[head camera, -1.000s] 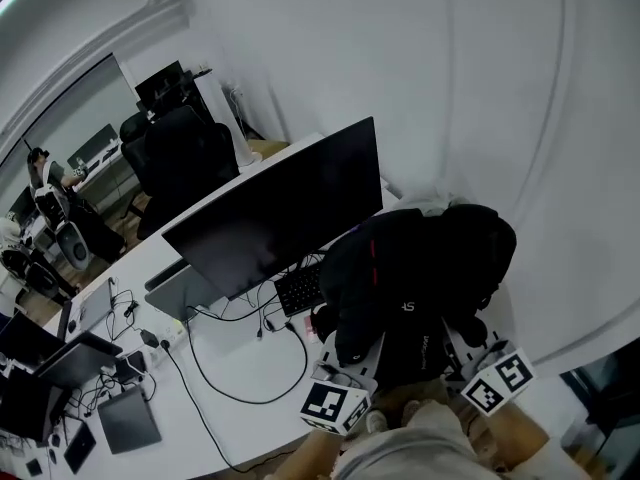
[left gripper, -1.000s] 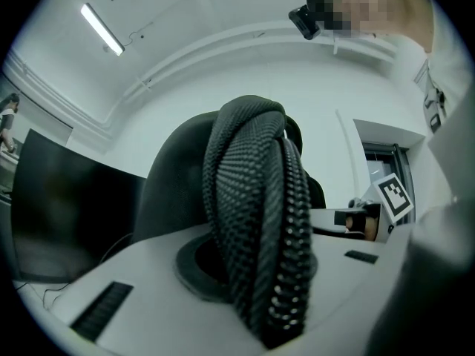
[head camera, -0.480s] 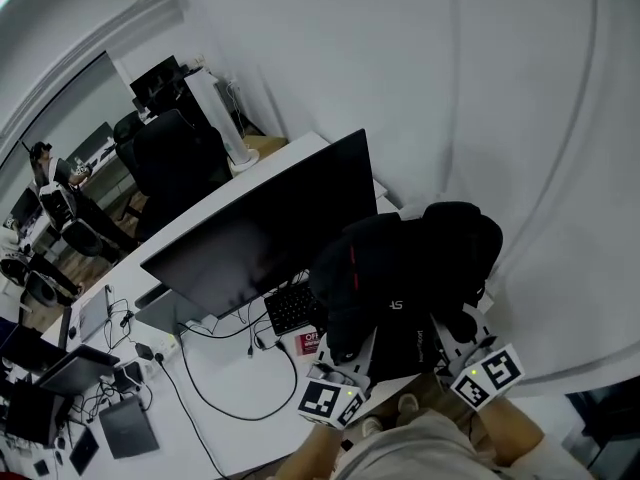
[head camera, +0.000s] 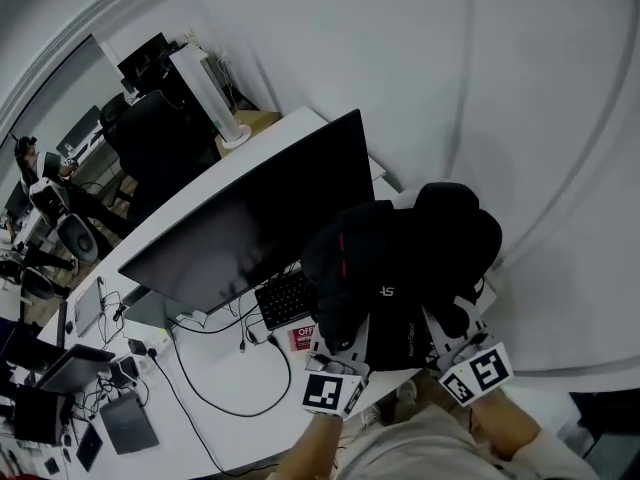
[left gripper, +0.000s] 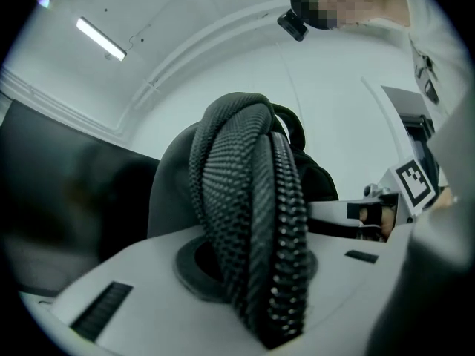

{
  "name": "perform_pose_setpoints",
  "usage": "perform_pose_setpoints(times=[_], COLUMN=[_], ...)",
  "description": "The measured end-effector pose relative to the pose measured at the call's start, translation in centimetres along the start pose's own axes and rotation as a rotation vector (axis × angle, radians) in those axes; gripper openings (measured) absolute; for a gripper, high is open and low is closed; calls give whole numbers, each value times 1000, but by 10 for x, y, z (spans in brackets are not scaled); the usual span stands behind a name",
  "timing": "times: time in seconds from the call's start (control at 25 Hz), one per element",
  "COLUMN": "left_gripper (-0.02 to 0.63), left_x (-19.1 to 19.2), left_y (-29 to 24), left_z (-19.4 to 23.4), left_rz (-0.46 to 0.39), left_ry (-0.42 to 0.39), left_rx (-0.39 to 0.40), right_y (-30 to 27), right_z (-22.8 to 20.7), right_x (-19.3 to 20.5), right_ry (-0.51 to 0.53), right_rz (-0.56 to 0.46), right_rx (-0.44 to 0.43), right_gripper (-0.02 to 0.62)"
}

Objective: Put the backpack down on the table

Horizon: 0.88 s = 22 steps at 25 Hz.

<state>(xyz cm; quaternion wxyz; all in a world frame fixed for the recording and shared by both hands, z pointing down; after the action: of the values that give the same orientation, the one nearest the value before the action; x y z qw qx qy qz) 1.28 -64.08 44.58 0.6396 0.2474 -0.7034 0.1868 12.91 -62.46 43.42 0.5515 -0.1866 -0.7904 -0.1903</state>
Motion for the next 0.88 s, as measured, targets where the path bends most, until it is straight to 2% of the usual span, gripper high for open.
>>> perform_pose_setpoints(times=[0.24, 0.44, 0.88], left_gripper=[43, 44, 52], left_x=[25, 35, 54], left_y=[-9, -18, -10], left_z=[1, -3, -6], left_rz=[49, 11, -11], left_ry=[-40, -42, -92], left_rx=[6, 24, -15], right_y=[-6, -4, 3], right_z=[-15, -24, -23], right_x=[17, 30, 47], right_ry=[-5, 18, 119], right_rz=[-20, -38, -122], right_rx=[27, 54, 110], right_gripper=[58, 60, 87])
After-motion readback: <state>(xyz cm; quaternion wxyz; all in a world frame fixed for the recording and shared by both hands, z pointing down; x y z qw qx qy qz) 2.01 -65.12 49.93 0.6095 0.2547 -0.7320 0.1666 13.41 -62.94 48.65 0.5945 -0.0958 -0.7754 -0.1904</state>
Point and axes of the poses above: the fingertips, and each gripper's own axes: y backward along the fingers, z to its left, x out of its underside, the point moved 1 cm from there along y, backward along the fingers, and after that the axes turned 9 degrees about -y, right-handed, at the moved point
